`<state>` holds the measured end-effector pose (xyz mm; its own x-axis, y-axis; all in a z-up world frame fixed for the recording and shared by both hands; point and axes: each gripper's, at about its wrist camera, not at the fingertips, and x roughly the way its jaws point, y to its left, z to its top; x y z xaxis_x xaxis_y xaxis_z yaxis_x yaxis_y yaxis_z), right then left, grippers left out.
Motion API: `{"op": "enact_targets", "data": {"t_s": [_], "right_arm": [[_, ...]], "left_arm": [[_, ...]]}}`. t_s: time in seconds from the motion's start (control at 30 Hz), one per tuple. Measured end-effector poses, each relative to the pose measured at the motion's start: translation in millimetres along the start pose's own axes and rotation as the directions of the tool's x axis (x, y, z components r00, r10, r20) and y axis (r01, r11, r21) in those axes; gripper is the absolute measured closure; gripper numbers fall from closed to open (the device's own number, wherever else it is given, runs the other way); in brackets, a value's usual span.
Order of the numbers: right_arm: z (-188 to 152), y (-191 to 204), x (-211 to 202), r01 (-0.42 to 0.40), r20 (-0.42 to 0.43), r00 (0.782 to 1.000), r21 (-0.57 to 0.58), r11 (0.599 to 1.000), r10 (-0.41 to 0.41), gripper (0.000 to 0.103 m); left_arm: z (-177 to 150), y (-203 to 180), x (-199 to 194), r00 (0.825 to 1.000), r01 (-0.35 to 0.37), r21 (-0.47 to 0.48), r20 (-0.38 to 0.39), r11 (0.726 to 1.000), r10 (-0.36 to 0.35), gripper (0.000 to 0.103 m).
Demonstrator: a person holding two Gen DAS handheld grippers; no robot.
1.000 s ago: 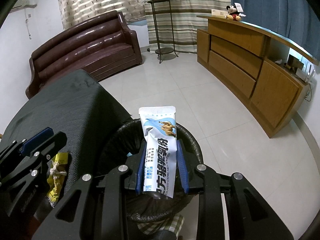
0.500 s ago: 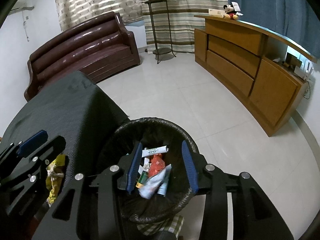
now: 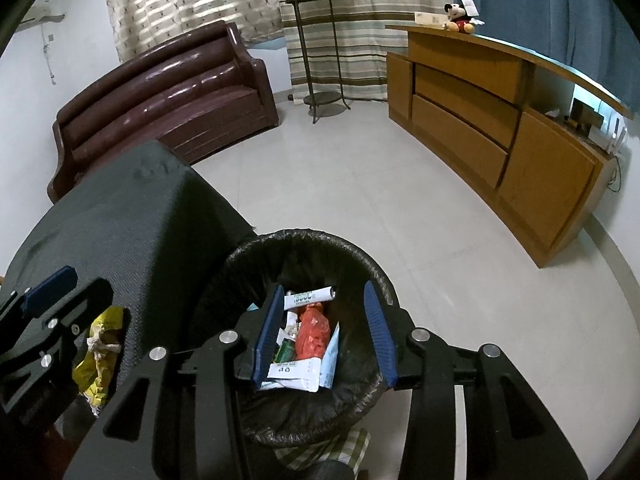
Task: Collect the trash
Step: 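Lower the yellow wrapper into the bin and open the left tool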
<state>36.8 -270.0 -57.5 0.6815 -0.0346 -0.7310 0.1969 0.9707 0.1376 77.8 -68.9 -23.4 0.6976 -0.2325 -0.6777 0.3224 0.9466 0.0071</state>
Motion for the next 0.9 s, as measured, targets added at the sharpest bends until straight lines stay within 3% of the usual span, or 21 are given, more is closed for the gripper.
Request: {"op": "enact_targets", "data": {"t_s": [0.27, 0.5, 0.6, 0.9], "right_arm": [[1, 2, 0, -0.001, -0.005, 1.0, -0.002, 1.0, 0.001, 0.061], [1, 3, 0, 0.0, -0.001, 1.0, -0.003, 1.0, 0.0, 0.061], [0, 3, 0, -0.001, -0.001, 1.0, -0.003, 1.0, 0.001, 0.061], [1, 3, 0, 0.0, 0.0, 1.0, -0.003, 1.0, 0.0, 0.061]], "left_arm": [[-8, -2, 1, 1.0, -0.005, 0.025, -0.029, 1.0, 0.005, 0.046], [-16, -4, 3, 0.997, 0.004, 0.046, -0.082, 0.999, 0.0, 0.065], [-19, -5, 6, 0.994, 0.019, 0.051, -0.106, 0.999, -0.014, 0.082], [-17, -8, 6, 0.995, 0.043, 0.057, -0.096, 0.997, -0.038, 0.086]]}}
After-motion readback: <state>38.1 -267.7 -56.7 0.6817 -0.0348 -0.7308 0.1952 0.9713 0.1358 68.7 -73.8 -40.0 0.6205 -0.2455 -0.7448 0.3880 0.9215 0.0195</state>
